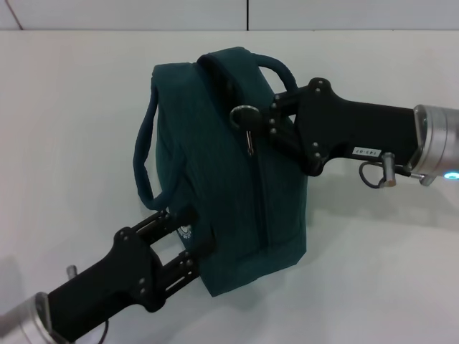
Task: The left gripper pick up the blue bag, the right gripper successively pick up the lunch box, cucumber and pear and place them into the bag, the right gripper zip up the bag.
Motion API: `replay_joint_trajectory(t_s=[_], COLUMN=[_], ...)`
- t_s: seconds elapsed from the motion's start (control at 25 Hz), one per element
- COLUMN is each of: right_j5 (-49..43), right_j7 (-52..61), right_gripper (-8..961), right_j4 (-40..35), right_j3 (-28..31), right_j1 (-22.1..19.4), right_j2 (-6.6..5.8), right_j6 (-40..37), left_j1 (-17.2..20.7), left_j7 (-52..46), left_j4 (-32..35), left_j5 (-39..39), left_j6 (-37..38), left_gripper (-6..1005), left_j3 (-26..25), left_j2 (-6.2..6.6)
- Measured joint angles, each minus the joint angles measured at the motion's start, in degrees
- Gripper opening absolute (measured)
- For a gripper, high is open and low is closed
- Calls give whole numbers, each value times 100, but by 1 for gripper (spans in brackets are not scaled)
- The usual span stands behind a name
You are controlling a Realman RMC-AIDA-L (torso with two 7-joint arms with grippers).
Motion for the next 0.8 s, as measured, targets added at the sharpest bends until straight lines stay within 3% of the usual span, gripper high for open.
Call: replay_joint_trajectory(t_s=[0.48, 0.8], right_j5=[59, 158], right_j7=[-130, -162], right_gripper=[17, 18], right_j4=[37, 28], right_j3=[-143, -192], right_j1=[11, 0], right_j2=[4, 4], right_j6=[16, -71], left_j1=[-102, -263], left_j7=[514, 501], left_j4=[-561, -669], left_j5=[-335, -544], left_j6=[-462, -894], left_gripper=[806, 866], left_j3=[-15, -11], left_j2=[-28, -23])
